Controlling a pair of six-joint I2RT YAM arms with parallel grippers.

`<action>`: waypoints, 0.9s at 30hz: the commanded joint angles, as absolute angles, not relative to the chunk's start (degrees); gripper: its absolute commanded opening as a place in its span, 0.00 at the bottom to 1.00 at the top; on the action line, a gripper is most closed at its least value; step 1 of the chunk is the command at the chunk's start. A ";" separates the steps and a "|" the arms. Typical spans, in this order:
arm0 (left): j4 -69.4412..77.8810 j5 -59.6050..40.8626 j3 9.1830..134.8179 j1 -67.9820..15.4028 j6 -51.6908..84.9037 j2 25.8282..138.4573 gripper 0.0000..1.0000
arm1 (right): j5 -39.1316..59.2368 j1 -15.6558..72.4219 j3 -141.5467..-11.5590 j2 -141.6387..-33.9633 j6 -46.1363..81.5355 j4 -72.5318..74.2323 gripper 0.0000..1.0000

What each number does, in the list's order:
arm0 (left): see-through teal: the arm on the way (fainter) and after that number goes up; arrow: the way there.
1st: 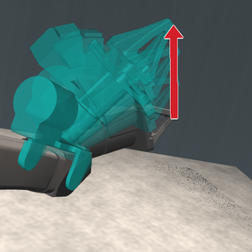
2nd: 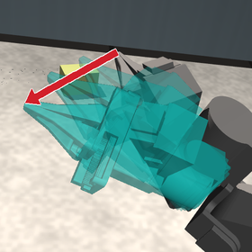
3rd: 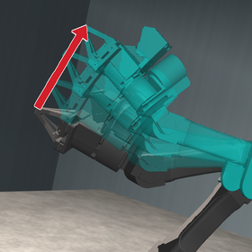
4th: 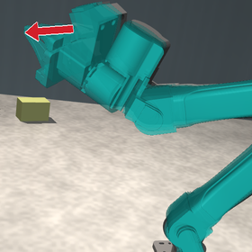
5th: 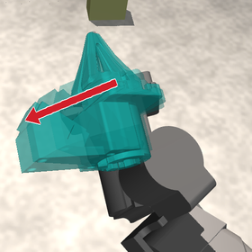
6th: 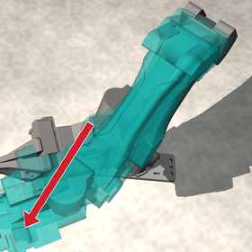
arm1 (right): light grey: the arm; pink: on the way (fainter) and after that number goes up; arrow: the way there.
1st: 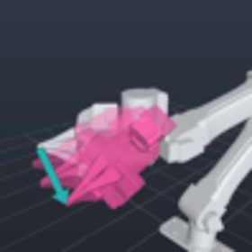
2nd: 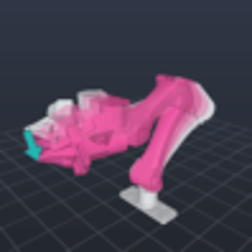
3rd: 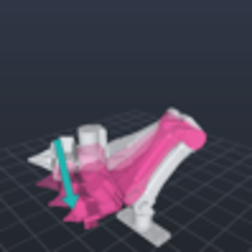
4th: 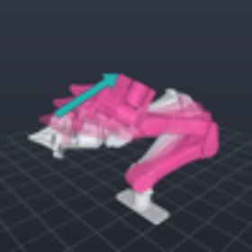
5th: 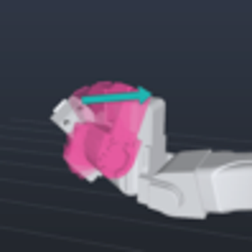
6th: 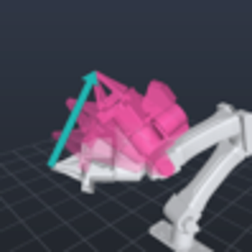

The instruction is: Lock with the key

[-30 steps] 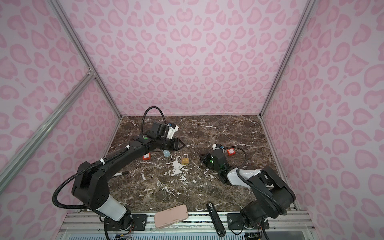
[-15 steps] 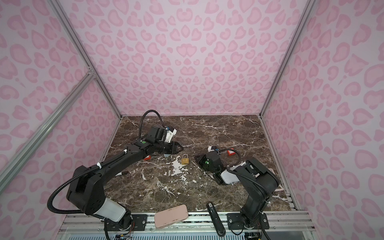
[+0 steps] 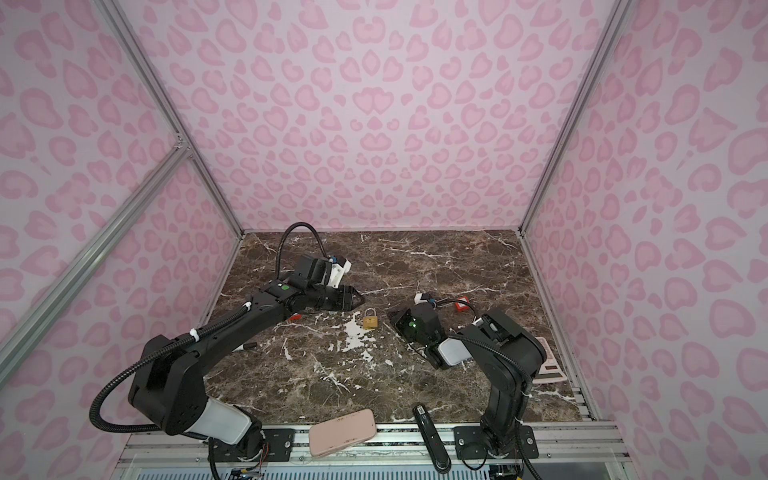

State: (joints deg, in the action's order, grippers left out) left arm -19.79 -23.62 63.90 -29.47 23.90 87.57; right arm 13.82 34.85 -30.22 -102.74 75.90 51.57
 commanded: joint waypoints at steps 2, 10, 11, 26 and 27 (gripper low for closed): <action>-19.69 -23.77 64.75 -29.44 23.48 88.22 0.50 | 14.33 34.90 -30.50 -103.67 76.46 53.88 0.00; -19.79 -23.64 64.80 -29.44 23.49 87.72 0.50 | 14.84 35.25 -32.98 -102.99 74.91 45.22 0.10; -19.77 -23.60 64.80 -29.40 23.47 87.65 0.50 | 14.69 35.40 -33.25 -102.63 74.46 43.58 0.12; -20.71 -22.59 63.10 -29.36 23.26 85.21 0.50 | 12.63 35.82 -35.41 -97.91 70.32 29.18 0.59; -20.68 -22.45 62.97 -29.27 23.29 85.07 0.50 | 11.85 35.92 -35.42 -97.06 69.91 27.79 0.61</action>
